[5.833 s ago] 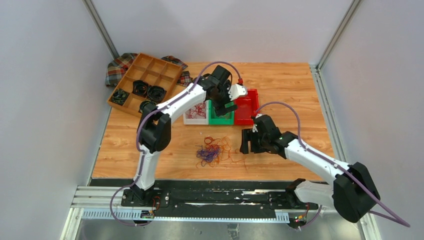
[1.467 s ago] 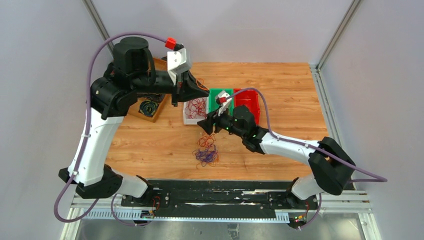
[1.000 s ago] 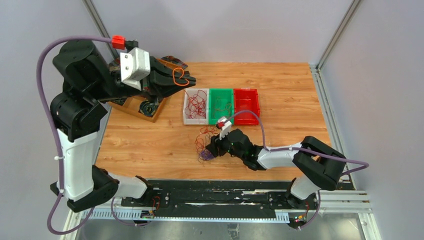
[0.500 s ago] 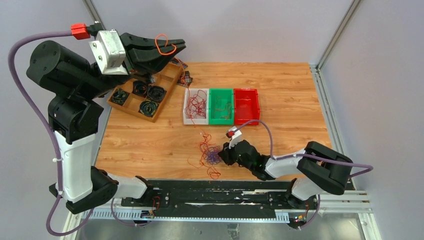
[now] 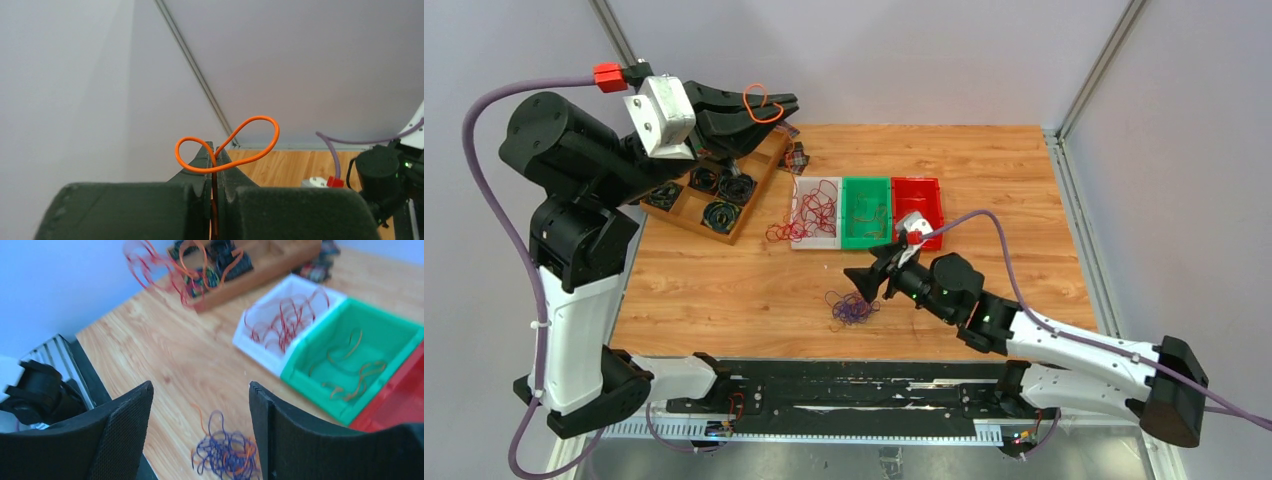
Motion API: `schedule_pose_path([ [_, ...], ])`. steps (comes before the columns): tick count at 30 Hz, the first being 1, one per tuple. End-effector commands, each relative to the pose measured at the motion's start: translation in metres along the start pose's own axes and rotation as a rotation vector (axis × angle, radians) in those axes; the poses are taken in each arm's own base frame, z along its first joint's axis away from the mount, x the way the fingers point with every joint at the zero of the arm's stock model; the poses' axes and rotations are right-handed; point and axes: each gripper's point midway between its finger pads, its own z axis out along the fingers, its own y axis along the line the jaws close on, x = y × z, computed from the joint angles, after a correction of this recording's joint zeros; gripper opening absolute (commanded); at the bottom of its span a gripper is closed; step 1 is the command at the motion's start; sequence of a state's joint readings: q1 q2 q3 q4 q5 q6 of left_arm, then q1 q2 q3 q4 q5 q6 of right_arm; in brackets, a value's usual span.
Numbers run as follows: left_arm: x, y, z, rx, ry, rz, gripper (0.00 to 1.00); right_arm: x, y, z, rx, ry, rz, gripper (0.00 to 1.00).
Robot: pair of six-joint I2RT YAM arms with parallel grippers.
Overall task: Untangle the cables
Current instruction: Untie the cable.
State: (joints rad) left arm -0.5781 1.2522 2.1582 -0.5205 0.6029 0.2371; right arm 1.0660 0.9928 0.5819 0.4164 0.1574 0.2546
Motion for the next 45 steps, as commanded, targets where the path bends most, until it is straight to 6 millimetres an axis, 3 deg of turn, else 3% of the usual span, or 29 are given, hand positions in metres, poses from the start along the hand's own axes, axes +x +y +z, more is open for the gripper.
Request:
schedule_pose_path([
  [1, 0.001, -0.006, -0.004, 0.021, 0.005, 0.006, 0.00, -0.033, 0.022, -0.006, -0.105, 0.009, -0.145, 0.70],
  [6, 0.006, -0.010, -0.004, 0.036, 0.015, -0.012, 0.00, -0.076, 0.052, 0.006, -0.215, -0.067, -0.191, 0.71],
  [11, 0.009, -0.013, -0.003, 0.049, 0.019, -0.043, 0.00, -0.105, 0.077, 0.033, -0.294, -0.141, -0.205, 0.73],
  [15, 0.010, -0.016, -0.004, 0.060, 0.024, -0.058, 0.00, -0.104, 0.097, 0.053, -0.380, -0.117, -0.200, 0.75],
  [18, 0.008, -0.018, -0.005, 0.068, 0.022, -0.061, 0.00, -0.092, 0.099, 0.067, -0.381, -0.091, -0.169, 0.74],
  [24, 0.001, -0.022, -0.007, 0.090, 0.004, -0.068, 0.00, -0.071, 0.101, 0.076, -0.388, -0.030, -0.104, 0.68],
  [26, 0.000, -0.023, -0.007, 0.094, 0.001, -0.064, 0.00, -0.064, 0.089, 0.076, -0.328, -0.021, -0.097, 0.70],
  [33, -0.003, -0.023, -0.007, 0.094, -0.004, -0.057, 0.00, -0.068, 0.064, 0.062, -0.209, -0.052, -0.101, 0.78],
  [38, -0.009, -0.020, -0.009, 0.080, -0.014, -0.040, 0.00, -0.056, 0.040, 0.046, -0.106, -0.028, -0.116, 0.79],
  [45, -0.005, -0.021, -0.009, 0.081, -0.006, -0.050, 0.00, -0.080, 0.084, 0.024, -0.344, -0.130, -0.171, 0.80],
])
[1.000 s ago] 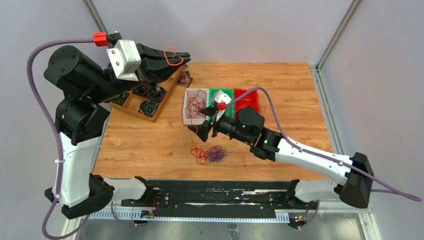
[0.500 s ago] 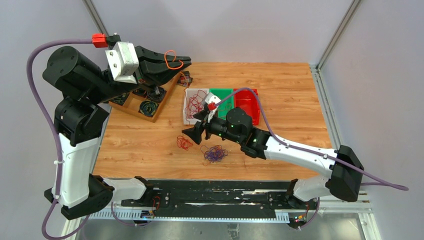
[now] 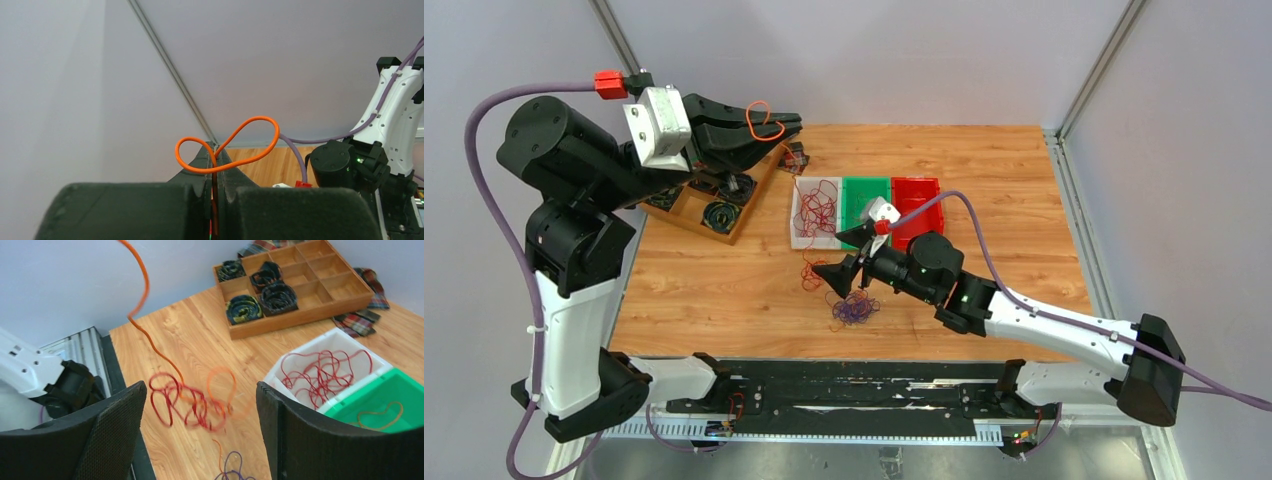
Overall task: Untangle the cables
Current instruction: Untie the cable.
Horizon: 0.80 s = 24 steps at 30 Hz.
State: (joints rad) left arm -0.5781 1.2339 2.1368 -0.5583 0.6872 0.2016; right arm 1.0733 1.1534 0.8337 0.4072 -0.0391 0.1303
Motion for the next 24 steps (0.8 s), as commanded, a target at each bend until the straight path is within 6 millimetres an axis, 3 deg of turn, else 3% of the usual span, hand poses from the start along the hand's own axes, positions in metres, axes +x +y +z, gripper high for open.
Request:
schedule_pose_path([
  [1, -0.008, -0.001, -0.004, -0.007, -0.017, 0.007, 0.00, -0.033, 0.033, 0.000, -0.136, -0.088, -0.076, 0.80],
  [6, -0.010, -0.002, -0.001, 0.005, -0.023, -0.022, 0.00, -0.045, 0.029, 0.018, -0.107, -0.086, -0.111, 0.80],
  [9, -0.013, -0.003, -0.001, 0.012, -0.029, -0.031, 0.00, -0.039, 0.027, 0.031, -0.096, -0.062, -0.109, 0.74],
  [15, -0.023, -0.005, -0.001, 0.027, -0.052, -0.036, 0.00, 0.001, 0.024, 0.046, -0.091, 0.013, -0.046, 0.43],
  [21, -0.037, -0.006, -0.001, 0.032, -0.094, -0.052, 0.00, 0.042, 0.023, 0.055, -0.087, 0.077, 0.028, 0.19],
  [24, -0.043, -0.004, -0.002, 0.024, -0.112, -0.038, 0.00, 0.060, 0.020, 0.056, -0.073, 0.102, 0.051, 0.11],
])
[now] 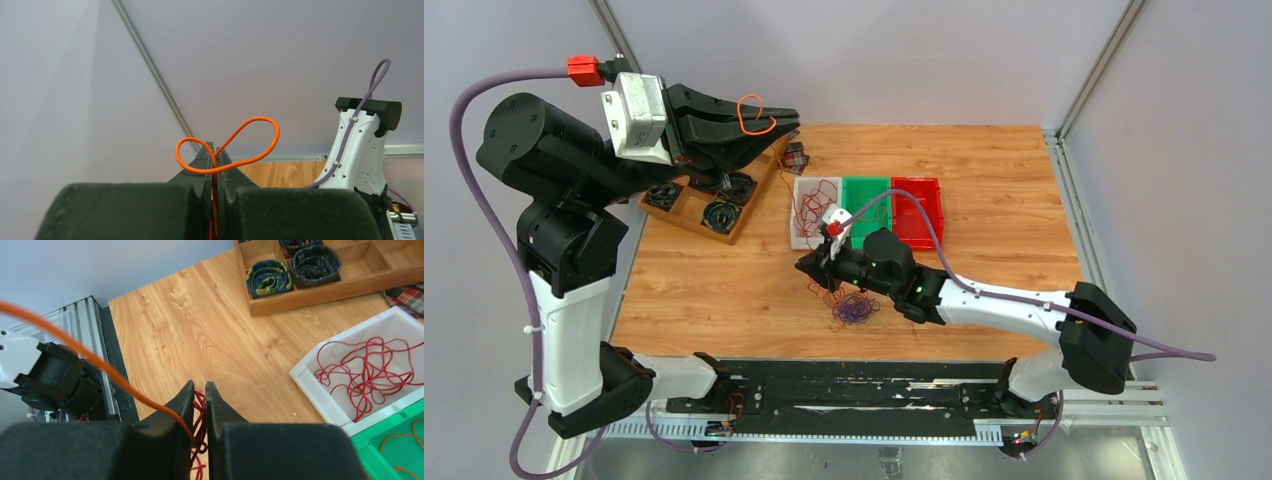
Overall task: Untangle the cables
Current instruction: Untie the cable.
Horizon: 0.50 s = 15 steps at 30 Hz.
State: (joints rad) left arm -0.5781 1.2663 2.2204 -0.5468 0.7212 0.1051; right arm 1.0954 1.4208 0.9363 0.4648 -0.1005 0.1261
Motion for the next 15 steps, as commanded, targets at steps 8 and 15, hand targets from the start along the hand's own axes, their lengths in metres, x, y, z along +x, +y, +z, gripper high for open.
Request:
schedule_pose_path([
  [8, -0.041, 0.014, -0.002, -0.075, -0.114, 0.073, 0.00, 0.071, -0.014, -0.006, 0.083, 0.052, 0.128, 0.15],
  [15, -0.074, 0.044, -0.007, -0.231, -0.199, 0.178, 0.00, 0.138, -0.027, -0.028, 0.158, 0.141, 0.188, 0.18],
])
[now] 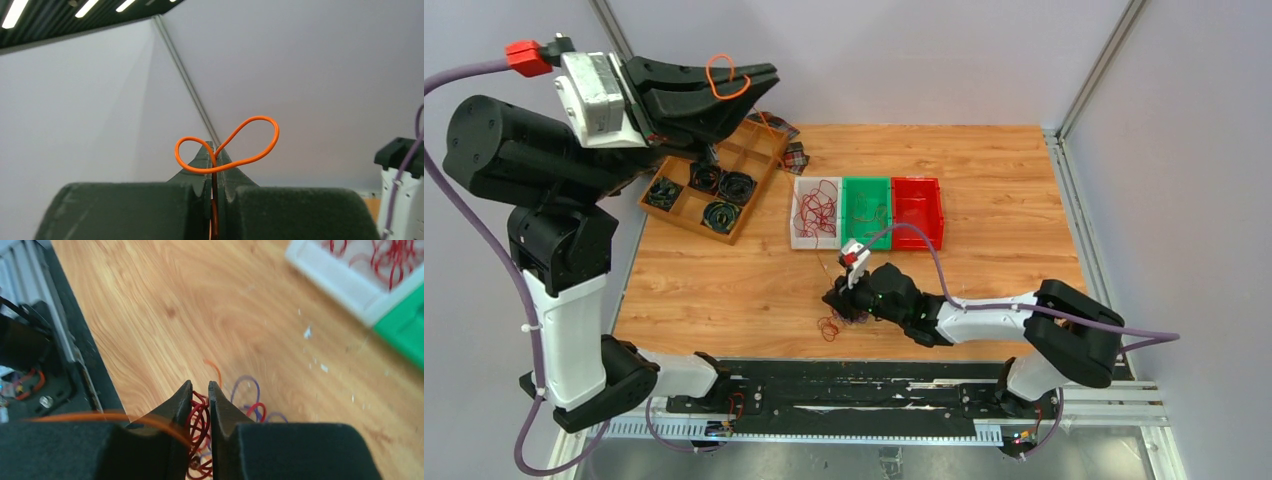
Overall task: Untangle the cables
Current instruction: Untie the cable.
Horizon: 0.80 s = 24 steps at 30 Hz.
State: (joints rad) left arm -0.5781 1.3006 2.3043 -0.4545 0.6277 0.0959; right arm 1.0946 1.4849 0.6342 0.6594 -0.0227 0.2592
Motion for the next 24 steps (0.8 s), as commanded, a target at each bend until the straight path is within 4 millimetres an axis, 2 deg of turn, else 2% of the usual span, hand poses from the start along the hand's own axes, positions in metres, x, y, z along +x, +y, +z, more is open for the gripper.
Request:
schedule_pose_path([
  [1, -0.041, 0.030, -0.003, -0.149, -0.115, 0.119, 0.00, 0.020, -0.011, -0.004, 0.050, -0.013, 0.064, 0.19],
  [5, -0.060, 0.054, -0.006, -0.275, -0.179, 0.202, 0.00, 0.043, -0.019, -0.011, 0.078, 0.014, 0.095, 0.23],
  [7, -0.061, 0.063, -0.005, -0.313, -0.185, 0.223, 0.00, 0.048, -0.021, -0.012, 0.085, 0.021, 0.104, 0.25],
  [11, -0.044, 0.065, 0.004, -0.294, -0.147, 0.218, 0.00, 0.042, -0.020, -0.019, 0.089, 0.003, 0.112, 0.33],
  [13, -0.045, 0.068, 0.006, -0.302, -0.158, 0.223, 0.00, 0.036, -0.022, -0.024, 0.104, -0.011, 0.108, 0.39],
  [17, -0.078, 0.083, 0.004, -0.379, -0.263, 0.328, 0.00, 0.045, -0.027, -0.028, 0.125, 0.023, 0.094, 0.42],
  [20, -0.103, 0.090, 0.000, -0.425, -0.325, 0.465, 0.00, 0.053, -0.028, -0.029, 0.126, 0.038, 0.109, 0.44],
  [22, -0.113, 0.094, -0.002, -0.467, -0.342, 0.576, 0.00, 0.059, -0.028, -0.029, 0.126, 0.050, 0.124, 0.46],
  [24, -0.132, 0.099, -0.010, -0.539, -0.403, 0.663, 0.00, 0.066, -0.029, -0.030, 0.128, 0.065, 0.136, 0.47],
])
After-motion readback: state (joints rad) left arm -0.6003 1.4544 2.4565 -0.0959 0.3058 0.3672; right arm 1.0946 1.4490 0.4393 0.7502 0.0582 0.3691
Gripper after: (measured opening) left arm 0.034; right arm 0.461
